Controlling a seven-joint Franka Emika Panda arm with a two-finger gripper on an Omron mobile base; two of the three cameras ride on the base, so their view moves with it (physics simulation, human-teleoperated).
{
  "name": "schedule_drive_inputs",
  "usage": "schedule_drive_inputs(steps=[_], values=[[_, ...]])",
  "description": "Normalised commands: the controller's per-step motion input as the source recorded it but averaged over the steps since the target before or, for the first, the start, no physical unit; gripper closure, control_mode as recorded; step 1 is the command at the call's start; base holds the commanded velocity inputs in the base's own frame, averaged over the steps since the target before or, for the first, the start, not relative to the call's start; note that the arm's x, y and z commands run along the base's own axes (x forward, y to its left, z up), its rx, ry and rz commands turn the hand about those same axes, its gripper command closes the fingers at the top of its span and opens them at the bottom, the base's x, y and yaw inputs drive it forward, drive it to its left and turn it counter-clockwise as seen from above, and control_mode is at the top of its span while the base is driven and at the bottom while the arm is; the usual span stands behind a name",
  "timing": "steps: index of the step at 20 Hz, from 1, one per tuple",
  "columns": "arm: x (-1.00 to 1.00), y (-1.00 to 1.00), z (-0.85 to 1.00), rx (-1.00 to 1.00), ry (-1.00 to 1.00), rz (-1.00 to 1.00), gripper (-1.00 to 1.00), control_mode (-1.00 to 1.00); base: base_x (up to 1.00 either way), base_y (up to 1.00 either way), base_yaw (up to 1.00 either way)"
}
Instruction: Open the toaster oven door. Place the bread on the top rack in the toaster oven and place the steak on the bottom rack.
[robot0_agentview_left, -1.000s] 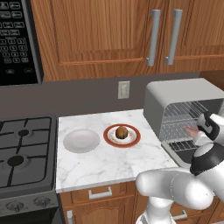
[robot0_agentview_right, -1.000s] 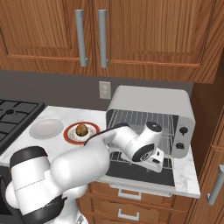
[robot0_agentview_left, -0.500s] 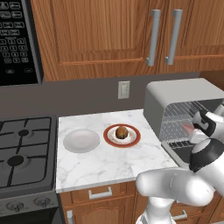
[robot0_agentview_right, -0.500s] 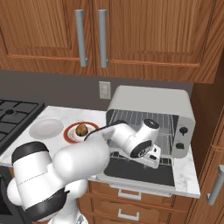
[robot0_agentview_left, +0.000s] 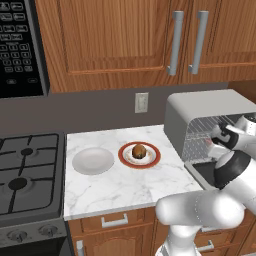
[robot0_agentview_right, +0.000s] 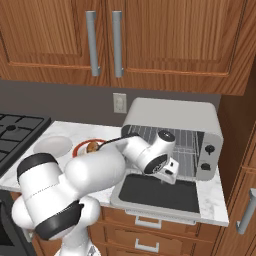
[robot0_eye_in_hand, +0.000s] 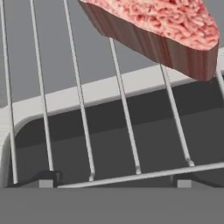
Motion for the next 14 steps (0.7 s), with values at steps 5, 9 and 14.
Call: schedule_drive_inputs(steps=[5,9,14], values=[[0.03,0.07,-0.29,0.01,-0.03,-0.08,-1.0,-1.0,0.0,0.0,0.0],[0.02,0.01,-0.28,0.03,-0.05,-0.1,-1.0,-1.0,0.0,0.0,0.0],[0.3,0.15,-0.21,0.01,-0.09,-0.15,-1.0,-1.0,0.0,0.0,0.0]])
